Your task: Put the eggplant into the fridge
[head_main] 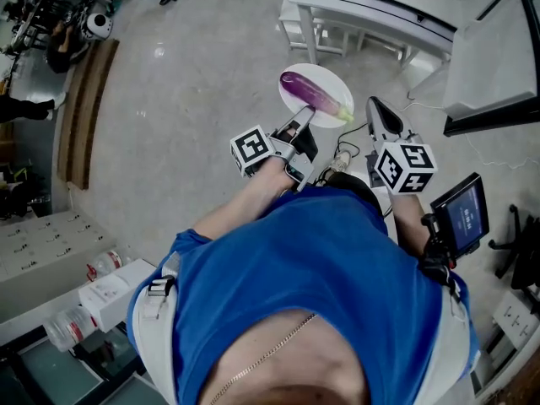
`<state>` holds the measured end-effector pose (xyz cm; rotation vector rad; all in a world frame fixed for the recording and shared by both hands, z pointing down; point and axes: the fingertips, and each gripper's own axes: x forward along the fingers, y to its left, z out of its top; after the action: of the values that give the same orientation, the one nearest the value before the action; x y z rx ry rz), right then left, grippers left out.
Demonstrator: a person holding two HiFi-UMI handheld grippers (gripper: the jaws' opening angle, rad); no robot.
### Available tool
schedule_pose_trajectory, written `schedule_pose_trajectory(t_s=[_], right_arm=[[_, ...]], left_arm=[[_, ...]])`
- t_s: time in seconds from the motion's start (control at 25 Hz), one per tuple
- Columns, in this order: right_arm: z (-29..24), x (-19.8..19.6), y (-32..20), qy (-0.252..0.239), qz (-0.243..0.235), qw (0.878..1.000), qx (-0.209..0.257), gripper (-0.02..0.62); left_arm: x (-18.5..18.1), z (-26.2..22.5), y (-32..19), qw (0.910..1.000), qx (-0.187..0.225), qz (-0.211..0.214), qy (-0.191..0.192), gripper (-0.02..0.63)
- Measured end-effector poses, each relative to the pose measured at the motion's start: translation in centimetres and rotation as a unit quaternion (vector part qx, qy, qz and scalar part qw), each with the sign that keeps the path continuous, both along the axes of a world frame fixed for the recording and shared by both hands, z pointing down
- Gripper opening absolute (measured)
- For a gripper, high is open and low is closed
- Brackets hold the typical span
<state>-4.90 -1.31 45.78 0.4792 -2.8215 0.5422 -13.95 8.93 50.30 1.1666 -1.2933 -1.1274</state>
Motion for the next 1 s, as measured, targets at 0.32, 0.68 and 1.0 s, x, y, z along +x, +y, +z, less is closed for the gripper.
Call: schedule_pose_trajectory(t_s=[0.32, 0.68, 1.0], right_arm=[[-0.9, 0.0, -6.9, -0.006, 0.047, 0.999, 0.009, 0.002], [-1.6, 2.2, -12.4, -0.005, 0.111, 0.994, 0.018, 0.002], [-1.0, 3.7, -18.1, -0.003, 0.185, 0.983, 0.019, 0.002]], left_arm=[[-1.6, -1.4, -8.4, 0.9989, 0.010, 0.043, -0.019, 0.051], [-0.6, -2.3, -16.0, 0.9947, 0.010, 0.101, -0.016, 0.051], [-1.0, -2.5, -24.9, 0.9860, 0.021, 0.165, -0.015, 0.051]])
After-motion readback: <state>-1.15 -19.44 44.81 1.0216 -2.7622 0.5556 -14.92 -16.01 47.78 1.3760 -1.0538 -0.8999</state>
